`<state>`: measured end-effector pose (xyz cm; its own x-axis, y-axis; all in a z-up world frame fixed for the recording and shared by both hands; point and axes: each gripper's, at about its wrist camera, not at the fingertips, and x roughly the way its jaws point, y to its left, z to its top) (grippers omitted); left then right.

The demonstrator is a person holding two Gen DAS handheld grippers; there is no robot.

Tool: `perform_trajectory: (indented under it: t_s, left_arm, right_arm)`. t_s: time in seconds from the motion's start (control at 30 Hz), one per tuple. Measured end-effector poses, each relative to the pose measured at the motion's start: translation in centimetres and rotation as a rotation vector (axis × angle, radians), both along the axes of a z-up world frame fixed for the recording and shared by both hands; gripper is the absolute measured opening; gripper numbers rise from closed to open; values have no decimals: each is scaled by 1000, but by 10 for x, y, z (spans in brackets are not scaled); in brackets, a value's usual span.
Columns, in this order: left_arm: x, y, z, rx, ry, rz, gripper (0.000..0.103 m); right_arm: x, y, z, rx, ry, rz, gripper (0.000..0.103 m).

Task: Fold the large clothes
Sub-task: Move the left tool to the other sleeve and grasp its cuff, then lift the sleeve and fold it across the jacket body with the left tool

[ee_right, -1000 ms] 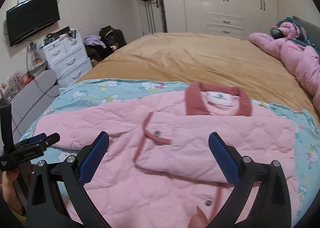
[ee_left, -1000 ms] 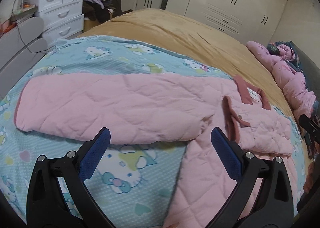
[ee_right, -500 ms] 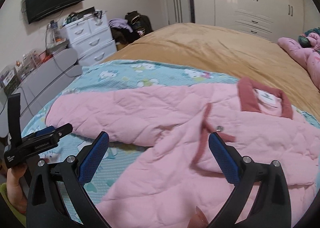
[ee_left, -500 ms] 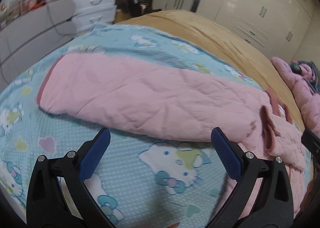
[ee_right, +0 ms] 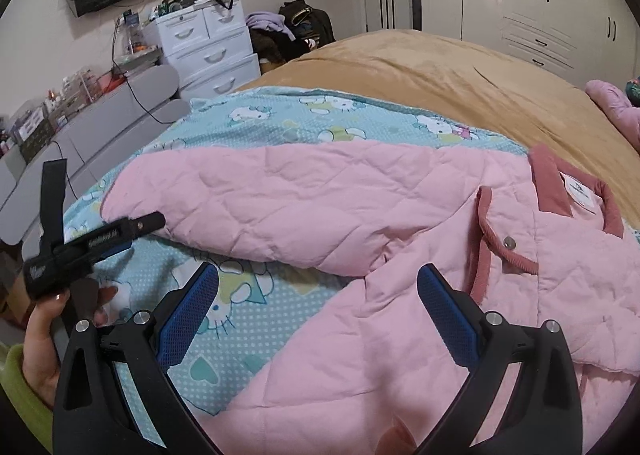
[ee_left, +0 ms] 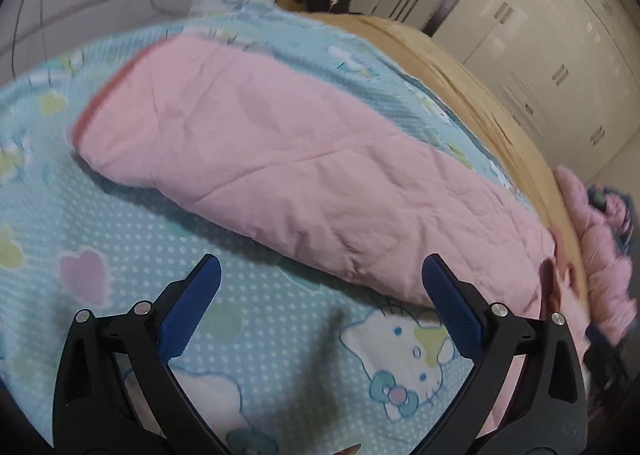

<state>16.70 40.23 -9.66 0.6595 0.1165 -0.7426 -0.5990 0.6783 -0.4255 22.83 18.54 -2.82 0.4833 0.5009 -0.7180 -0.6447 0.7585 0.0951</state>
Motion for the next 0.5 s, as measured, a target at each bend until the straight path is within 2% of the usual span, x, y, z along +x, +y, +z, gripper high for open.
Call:
perform_trajectory:
  t_s: [0.1,0.33,0.37,0.4,0.47,0.5]
  left_arm:
    - [7,16,-11,-47,-12,49,94]
    - [20,37,-11,-64,-74,164,94]
    - [19,41,-9,-65,-95,185,84]
    - [19,43,-7,-54,-91,203,60]
    - [18,47,0,-37,-100,217,29]
    - [17,48,5,-38,-124,200,23]
  right_arm:
    - [3,-6,-2,6,7,-14,99]
    - [11,-27,1,17,19,-46,99]
    - [11,-31,2,17,18,-53,99]
    - [12,-36,3,18,18,-60,99]
    - [14,-45,5,24,18,-72,99]
    - [14,-48,6,26,18,-79,99]
